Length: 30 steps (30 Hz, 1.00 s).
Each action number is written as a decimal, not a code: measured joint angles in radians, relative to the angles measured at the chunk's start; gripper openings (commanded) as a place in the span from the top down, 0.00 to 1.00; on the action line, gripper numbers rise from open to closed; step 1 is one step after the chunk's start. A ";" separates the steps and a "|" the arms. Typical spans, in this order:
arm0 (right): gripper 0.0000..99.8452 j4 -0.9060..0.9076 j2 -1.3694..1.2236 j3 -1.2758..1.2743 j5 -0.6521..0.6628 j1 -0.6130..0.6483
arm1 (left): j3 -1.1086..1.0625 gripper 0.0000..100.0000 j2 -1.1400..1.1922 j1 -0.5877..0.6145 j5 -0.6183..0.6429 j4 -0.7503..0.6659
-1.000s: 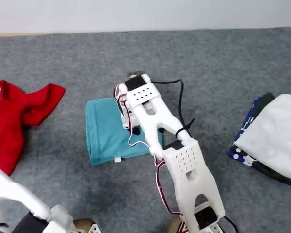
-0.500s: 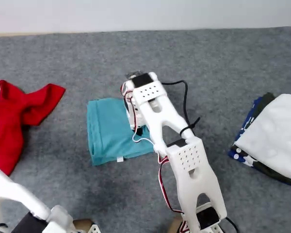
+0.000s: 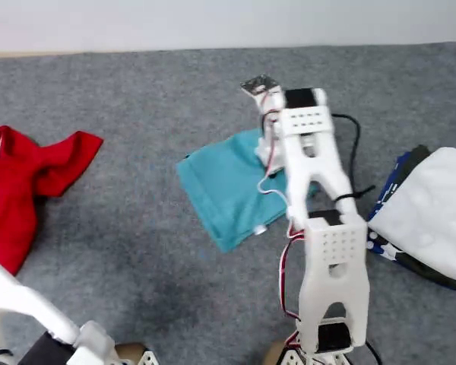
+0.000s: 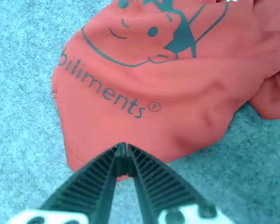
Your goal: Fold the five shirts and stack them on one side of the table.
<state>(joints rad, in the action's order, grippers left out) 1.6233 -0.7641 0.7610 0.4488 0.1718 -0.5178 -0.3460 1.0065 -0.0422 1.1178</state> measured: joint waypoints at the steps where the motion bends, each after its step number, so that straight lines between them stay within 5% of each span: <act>1: 0.99 -0.031 0.000 0.000 0.072 -0.015 | 0.000 0.99 0.000 0.000 0.000 0.000; 6: 0.99 -0.180 0.000 0.000 0.313 -0.034 | 0.000 0.99 0.000 0.000 0.000 0.000; 13: 0.81 -0.203 -0.002 0.000 0.328 -0.031 | 0.000 0.99 0.000 0.000 -0.032 0.000; 22: 0.76 -0.173 0.103 0.035 -0.272 -0.054 | 0.000 0.99 0.000 0.000 -0.038 0.000; 30: 0.75 0.044 0.147 0.035 -0.833 0.005 | 0.000 0.99 0.000 0.000 -0.038 0.000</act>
<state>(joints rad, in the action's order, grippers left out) 1.6678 -0.6168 0.7963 -0.3844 0.1765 -0.5178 -0.3460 1.0065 -0.0806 1.1178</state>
